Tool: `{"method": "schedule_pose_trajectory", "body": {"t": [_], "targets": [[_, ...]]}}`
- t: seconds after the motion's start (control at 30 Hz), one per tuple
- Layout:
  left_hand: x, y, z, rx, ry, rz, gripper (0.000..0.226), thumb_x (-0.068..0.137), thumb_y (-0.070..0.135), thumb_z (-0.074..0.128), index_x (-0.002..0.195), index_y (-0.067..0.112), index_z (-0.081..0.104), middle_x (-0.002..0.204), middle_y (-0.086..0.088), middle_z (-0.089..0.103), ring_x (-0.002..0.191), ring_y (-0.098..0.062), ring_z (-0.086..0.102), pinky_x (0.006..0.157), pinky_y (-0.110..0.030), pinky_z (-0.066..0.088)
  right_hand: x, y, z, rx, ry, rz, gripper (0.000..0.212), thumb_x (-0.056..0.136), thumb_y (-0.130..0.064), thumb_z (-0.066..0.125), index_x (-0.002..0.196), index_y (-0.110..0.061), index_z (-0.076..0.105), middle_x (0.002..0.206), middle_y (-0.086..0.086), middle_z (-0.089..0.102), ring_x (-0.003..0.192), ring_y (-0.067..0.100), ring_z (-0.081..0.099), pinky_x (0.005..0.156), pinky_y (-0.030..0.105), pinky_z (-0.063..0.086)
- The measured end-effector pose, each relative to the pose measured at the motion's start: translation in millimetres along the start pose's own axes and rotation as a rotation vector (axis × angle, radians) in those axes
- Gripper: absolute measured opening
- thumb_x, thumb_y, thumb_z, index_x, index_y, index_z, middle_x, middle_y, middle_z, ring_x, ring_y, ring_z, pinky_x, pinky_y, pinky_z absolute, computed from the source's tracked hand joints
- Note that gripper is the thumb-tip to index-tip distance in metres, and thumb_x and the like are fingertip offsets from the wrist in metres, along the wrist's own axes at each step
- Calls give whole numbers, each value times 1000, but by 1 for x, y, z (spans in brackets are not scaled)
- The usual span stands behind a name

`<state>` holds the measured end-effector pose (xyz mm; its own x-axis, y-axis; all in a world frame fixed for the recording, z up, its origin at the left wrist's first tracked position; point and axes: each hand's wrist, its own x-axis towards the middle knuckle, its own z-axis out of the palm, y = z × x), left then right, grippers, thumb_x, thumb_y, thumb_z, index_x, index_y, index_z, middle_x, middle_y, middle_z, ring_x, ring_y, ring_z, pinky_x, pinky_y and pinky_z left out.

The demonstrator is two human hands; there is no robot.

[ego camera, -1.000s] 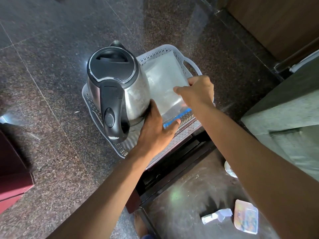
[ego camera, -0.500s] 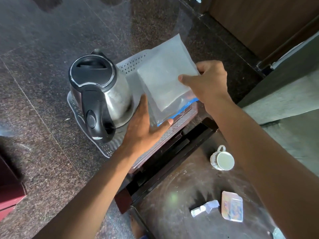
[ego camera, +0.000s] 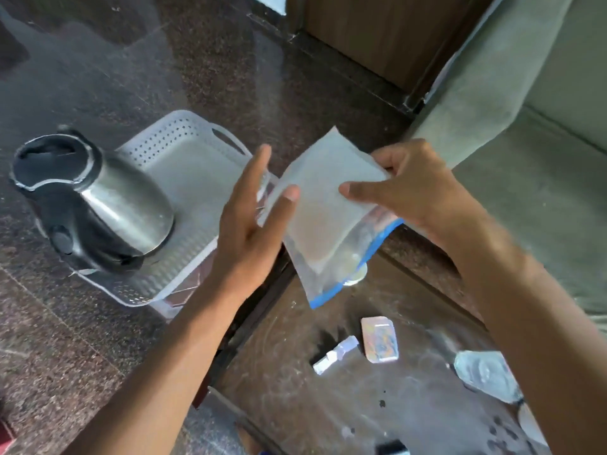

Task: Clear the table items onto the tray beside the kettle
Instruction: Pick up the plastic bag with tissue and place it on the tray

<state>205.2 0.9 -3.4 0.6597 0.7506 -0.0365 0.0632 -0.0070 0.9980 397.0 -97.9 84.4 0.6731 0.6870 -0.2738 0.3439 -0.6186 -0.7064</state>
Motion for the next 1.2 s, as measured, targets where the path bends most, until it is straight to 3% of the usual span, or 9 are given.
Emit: {"method": "schedule_pose_trajectory", "body": {"t": [0.13,0.27,0.43,0.57,0.7,0.8,0.87,0.97,1.2], "targets": [[8,0,39,-39,-60,-212,75,94,58,64,163,34,53,164,13,57,144,9,54,116,-18,44,-43,32,-55,1,-199,-48,17,81,-21,92,90,-10,83,81,8,83,68,22,81,66,32,65],[-8,-22,81,-319,-341,-385,27,102,42,64,113,35,87,116,6,86,107,-9,82,88,-28,66,-85,69,-104,27,-293,-74,15,79,-22,94,88,-15,83,82,8,82,68,15,76,62,30,64],[-49,-46,139,-542,-685,-612,58,77,38,99,131,23,82,134,-8,80,124,-25,78,92,-39,67,-129,127,-155,34,-152,-24,22,77,-20,95,87,-7,80,88,20,79,73,30,77,73,49,65],[-76,-56,189,-552,-547,-614,51,96,-1,71,146,6,69,127,-9,82,117,-25,81,90,-40,69,-161,171,-178,101,101,24,31,75,-25,96,98,-13,80,93,16,81,85,37,78,82,56,62],[-103,-58,233,-591,-473,-636,53,90,5,64,144,6,65,123,-7,83,110,-21,83,87,-39,70,-208,226,-191,254,440,65,44,81,-32,92,119,-20,74,96,8,79,79,28,76,82,48,65],[-118,-64,257,-632,-490,-673,42,96,4,60,136,9,71,123,-13,81,98,-23,85,72,-38,70,-242,261,-188,241,660,84,36,88,-28,86,120,-18,71,95,1,77,77,8,74,75,26,64],[-127,-66,268,-666,-502,-677,43,105,-3,52,125,18,84,126,-6,83,112,-21,83,85,-37,70,-264,278,-182,258,777,100,24,92,-21,80,114,-19,73,93,-2,77,78,8,73,74,22,62],[-135,-65,283,-723,-523,-703,53,110,-3,44,126,27,84,135,2,81,129,-19,77,97,-36,66,-290,298,-172,280,820,116,16,90,-13,75,99,-26,78,83,-9,79,72,6,72,72,26,62],[-152,-70,311,-701,-518,-762,43,95,4,61,127,26,78,131,2,82,123,-18,79,86,-34,69,-309,324,-154,363,710,219,25,88,-13,73,102,-32,80,84,-8,82,76,16,79,80,47,67]]}}
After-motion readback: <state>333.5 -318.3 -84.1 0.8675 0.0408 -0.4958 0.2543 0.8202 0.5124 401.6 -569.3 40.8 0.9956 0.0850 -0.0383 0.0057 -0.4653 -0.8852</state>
